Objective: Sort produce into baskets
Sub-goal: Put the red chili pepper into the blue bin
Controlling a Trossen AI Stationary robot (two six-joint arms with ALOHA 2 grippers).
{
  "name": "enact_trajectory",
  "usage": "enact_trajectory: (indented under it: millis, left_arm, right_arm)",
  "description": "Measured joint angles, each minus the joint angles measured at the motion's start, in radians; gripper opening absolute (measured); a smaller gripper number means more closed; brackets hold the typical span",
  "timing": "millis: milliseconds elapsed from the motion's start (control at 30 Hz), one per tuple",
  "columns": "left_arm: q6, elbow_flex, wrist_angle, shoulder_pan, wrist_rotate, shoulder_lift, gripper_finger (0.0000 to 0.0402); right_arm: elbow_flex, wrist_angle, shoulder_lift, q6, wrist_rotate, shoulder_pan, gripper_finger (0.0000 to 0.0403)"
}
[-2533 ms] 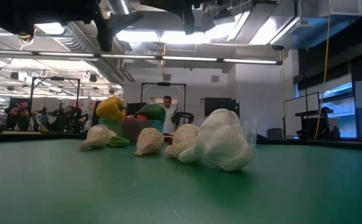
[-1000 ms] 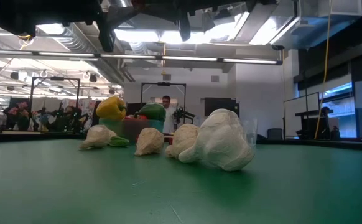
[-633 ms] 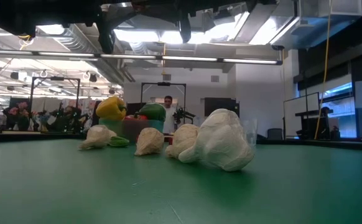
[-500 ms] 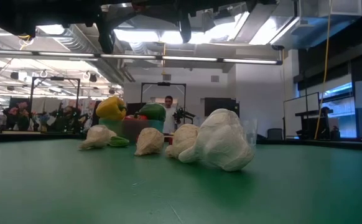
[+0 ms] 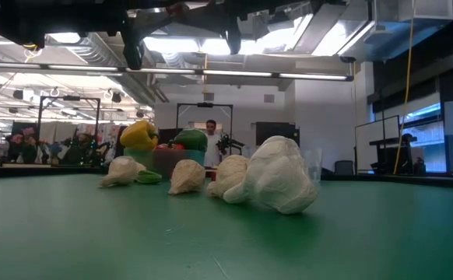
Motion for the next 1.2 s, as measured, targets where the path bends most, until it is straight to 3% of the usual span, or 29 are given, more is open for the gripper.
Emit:
enact_trajectory:
  millis: [233, 467, 600, 833, 1033, 1200]
  left_arm:
    - [0.0, 0.0, 0.02, 0.0, -0.005, -0.003, 0.0078]
    - [-0.026, 0.0, -0.009, 0.0, 0.013, -0.003, 0.0078]
    - [-0.09, 0.0, -0.136, -0.005, 0.159, -0.034, 0.0078]
    - [-0.209, 0.001, -0.316, -0.072, 0.562, -0.125, 0.0079]
    - [-0.286, 0.002, -0.498, -0.165, 0.596, -0.212, 0.0079]
    - [-0.356, 0.002, -0.722, -0.312, 0.618, -0.27, 0.0079]
  right_arm:
    - [-0.003, -0.073, 0.001, 0.011, 0.0, 0.0, 0.0203]
    - [-0.003, -0.109, 0.0, 0.027, 0.004, 0.0, 0.0231]
    - [-0.003, -0.172, 0.0, 0.044, -0.047, 0.0, 0.0232]
    - [-0.003, -0.3, 0.0, 0.055, -0.105, 0.013, 0.0232]
    - [-0.003, -0.321, 0.0, 0.05, -0.117, 0.039, 0.0232]
    - [-0.003, -0.334, 0.0, 0.05, -0.108, 0.039, 0.0232]
